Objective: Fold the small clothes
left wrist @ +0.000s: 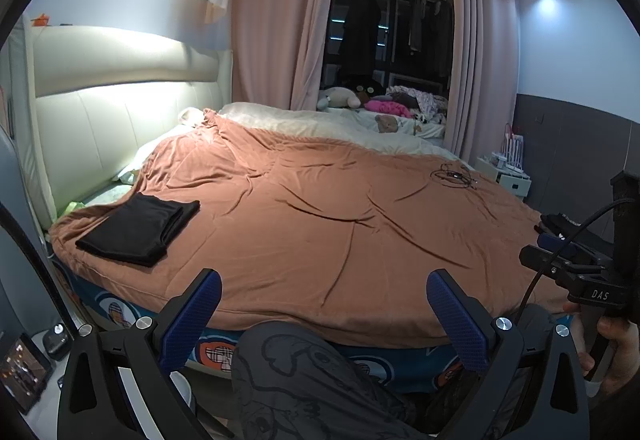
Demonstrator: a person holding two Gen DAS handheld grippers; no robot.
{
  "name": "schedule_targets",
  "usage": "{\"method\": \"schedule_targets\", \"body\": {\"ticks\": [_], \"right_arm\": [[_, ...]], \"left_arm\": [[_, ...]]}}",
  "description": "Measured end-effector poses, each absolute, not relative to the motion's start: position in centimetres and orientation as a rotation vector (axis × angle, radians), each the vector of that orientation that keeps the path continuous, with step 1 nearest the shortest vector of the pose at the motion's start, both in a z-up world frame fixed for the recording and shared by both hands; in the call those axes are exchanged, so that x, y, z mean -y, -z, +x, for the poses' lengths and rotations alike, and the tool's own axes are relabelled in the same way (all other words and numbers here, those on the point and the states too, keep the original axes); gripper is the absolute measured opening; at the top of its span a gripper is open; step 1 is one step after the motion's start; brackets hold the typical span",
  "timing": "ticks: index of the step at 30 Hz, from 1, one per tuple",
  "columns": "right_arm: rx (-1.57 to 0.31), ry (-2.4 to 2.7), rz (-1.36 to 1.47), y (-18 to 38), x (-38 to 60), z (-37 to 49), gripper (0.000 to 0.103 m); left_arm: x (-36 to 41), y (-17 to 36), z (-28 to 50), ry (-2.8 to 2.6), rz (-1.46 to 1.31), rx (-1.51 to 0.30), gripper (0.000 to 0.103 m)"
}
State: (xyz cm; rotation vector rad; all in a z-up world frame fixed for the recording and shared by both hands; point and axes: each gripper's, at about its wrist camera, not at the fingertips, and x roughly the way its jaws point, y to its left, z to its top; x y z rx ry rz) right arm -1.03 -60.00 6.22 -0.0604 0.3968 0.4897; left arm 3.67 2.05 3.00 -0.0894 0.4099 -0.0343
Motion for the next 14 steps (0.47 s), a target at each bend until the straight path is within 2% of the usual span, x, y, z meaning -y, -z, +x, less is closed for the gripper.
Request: {"method": "schedule_targets", "body": {"ticks": [14], "right_arm": [[-0.397,-0.475,-0.057,-6.3,60.4,-1.6,0.103]], "left_arm": [[-1.6,-3.1,2.5,0.039,-0.080,-0.399,0.103]]}}
